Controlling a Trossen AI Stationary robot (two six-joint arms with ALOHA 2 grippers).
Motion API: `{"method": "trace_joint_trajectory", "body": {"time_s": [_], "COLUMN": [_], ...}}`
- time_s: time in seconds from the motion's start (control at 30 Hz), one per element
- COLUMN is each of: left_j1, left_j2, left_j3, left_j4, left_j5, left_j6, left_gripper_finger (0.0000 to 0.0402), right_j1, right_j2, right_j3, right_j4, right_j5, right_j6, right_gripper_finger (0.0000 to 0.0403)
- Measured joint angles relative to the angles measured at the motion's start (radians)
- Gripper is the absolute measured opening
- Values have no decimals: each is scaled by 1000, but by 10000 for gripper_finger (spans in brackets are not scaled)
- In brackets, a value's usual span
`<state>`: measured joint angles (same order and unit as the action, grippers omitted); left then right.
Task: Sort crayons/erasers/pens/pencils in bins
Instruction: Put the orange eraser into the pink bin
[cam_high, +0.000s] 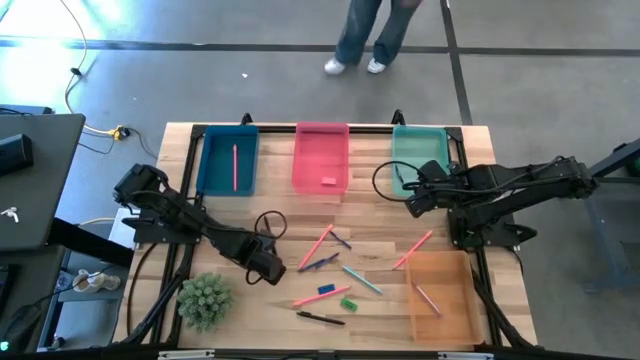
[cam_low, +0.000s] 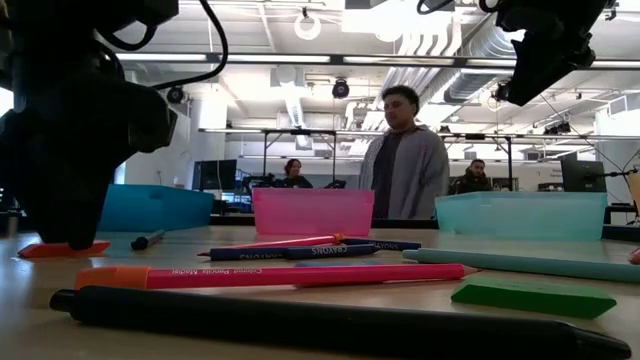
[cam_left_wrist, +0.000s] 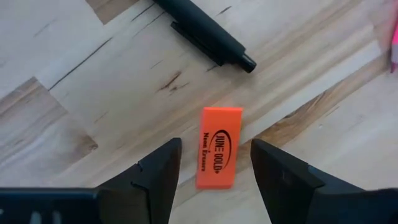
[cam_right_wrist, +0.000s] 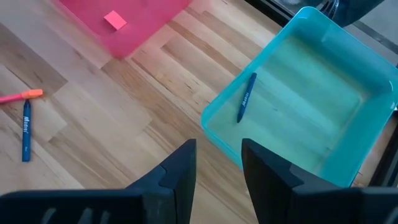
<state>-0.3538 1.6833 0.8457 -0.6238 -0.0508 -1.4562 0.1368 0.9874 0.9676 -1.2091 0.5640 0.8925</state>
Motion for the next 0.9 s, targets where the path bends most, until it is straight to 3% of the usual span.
{"method": "trace_joint_trajectory", "body": {"time_s": [0.5, 0.9], "left_j1": [-5, 1], "left_j2": [8, -37], "left_j3": [1, -13], "left_j4": [-44, 3], "left_j5": [-73, -89], "left_j6": [131, 149], "left_gripper_finger": [61, 61], "right_j1": [0, 0], "right_j2": [0, 0], "right_j3": [0, 0], "right_j4": [11, 33], "right_j5": [0, 0], "right_j6": [8, 8], "right_gripper_finger": [119, 119]}}
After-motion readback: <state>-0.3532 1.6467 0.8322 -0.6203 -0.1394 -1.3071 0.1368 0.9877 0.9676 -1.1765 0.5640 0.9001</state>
